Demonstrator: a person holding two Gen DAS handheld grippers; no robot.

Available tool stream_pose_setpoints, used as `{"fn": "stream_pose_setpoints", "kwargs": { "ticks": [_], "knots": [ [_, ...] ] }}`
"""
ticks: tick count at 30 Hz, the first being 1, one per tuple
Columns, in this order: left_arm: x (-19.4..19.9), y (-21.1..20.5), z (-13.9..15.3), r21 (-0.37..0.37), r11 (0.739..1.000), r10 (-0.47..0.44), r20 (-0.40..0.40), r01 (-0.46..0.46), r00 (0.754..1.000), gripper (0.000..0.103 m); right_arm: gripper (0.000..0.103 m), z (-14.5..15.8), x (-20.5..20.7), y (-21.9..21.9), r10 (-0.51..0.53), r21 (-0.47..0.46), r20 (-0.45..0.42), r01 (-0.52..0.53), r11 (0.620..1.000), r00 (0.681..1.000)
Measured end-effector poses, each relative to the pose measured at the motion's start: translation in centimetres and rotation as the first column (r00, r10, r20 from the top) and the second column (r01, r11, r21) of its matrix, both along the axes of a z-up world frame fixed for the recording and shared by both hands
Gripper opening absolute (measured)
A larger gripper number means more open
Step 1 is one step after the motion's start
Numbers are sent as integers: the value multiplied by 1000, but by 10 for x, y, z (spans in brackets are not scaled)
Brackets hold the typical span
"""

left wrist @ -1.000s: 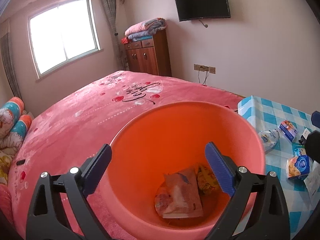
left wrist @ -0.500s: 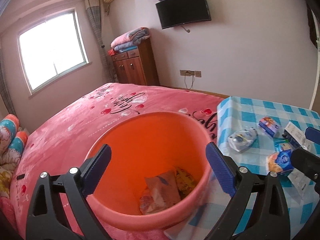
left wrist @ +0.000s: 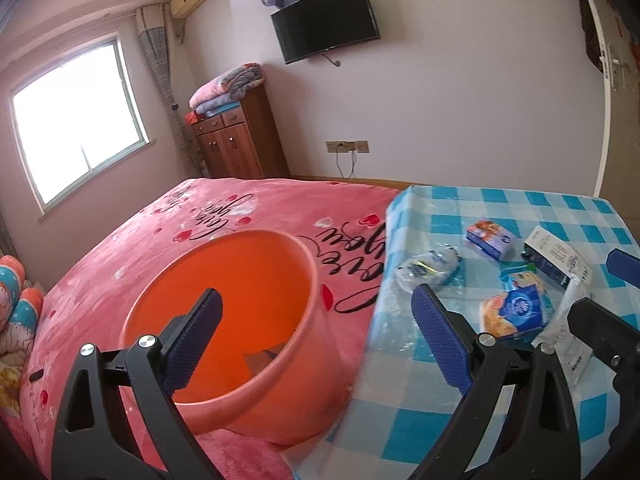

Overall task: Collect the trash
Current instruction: 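Move both tools back over the table toward the remaining trash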

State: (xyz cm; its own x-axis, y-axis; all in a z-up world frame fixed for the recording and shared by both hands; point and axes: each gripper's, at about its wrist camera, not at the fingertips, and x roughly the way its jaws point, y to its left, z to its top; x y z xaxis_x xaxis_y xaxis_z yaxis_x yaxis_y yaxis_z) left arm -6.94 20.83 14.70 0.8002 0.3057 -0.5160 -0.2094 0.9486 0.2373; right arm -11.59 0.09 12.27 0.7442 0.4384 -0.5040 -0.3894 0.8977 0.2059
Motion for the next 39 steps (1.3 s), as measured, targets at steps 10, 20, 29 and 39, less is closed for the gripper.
{"fn": "stream_pose_setpoints", "kwargs": {
  "ticks": [10, 20, 29, 39],
  "knots": [
    [1, -32, -5, 10, 999, -47, -18, 47, 999, 96, 93, -16, -1, -41, -70, 42, -41, 72, 997, 997],
    [5, -60, -18, 22, 996, -82, -55, 83, 995, 96, 93, -32, -5, -75, -135, 48, -60, 138, 989, 989],
    [12, -87, -33, 43, 992, -115, -96, 119, 989, 96, 93, -50, -2, -104, -186, 44, -79, 190, 981, 979],
    [27, -106, -48, 58, 988, -131, -139, 140, 982, 96, 93, -74, 11, -139, -239, 68, -135, 250, 966, 962]
  ]
}}
